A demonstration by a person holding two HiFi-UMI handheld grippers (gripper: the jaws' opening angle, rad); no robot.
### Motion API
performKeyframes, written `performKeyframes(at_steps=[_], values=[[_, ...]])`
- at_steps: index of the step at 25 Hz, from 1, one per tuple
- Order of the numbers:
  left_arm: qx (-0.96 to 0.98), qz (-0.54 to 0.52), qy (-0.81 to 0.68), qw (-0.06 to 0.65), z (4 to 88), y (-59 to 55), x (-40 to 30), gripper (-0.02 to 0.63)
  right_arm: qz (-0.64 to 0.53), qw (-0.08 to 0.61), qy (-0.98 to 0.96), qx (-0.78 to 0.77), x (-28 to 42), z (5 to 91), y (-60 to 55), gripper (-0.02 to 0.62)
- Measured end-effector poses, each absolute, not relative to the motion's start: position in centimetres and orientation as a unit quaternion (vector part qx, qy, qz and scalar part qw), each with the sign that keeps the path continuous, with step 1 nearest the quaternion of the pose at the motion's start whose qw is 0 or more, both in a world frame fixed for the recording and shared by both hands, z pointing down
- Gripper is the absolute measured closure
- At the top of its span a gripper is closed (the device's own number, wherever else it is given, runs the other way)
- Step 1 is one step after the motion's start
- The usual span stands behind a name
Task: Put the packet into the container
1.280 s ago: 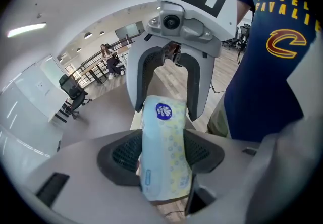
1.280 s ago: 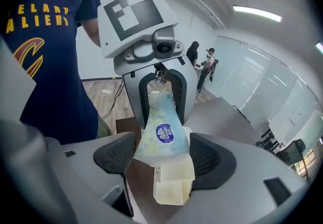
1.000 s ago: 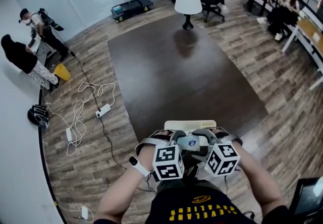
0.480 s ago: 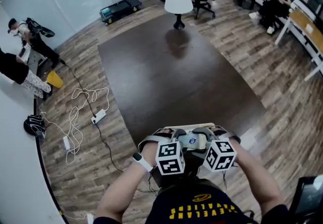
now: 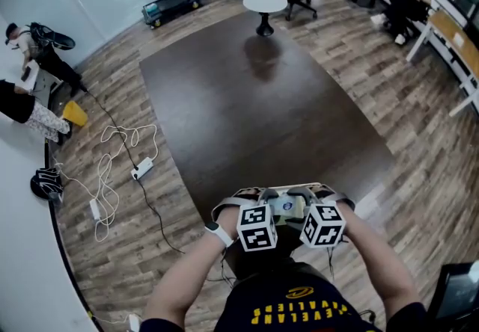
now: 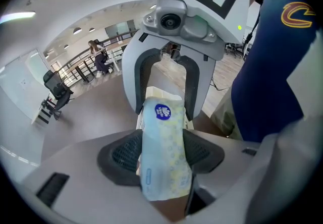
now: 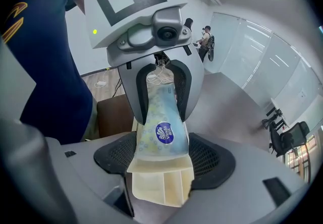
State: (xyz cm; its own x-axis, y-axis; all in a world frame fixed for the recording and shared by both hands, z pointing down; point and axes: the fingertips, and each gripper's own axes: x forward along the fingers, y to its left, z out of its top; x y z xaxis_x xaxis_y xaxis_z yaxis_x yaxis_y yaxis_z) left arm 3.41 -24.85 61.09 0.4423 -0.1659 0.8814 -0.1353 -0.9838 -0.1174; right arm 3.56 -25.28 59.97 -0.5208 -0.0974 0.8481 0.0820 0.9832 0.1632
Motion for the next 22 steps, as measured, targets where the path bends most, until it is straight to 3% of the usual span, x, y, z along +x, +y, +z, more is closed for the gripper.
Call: performKeyframes(at_steps=[22], values=[[-0.849,-0.524,0.068,-0.008,66.2,-25.1,4.1,0.368,-0.088,0.544,-0.834,-0.009,4.2,65.2,-25.6,0.261]])
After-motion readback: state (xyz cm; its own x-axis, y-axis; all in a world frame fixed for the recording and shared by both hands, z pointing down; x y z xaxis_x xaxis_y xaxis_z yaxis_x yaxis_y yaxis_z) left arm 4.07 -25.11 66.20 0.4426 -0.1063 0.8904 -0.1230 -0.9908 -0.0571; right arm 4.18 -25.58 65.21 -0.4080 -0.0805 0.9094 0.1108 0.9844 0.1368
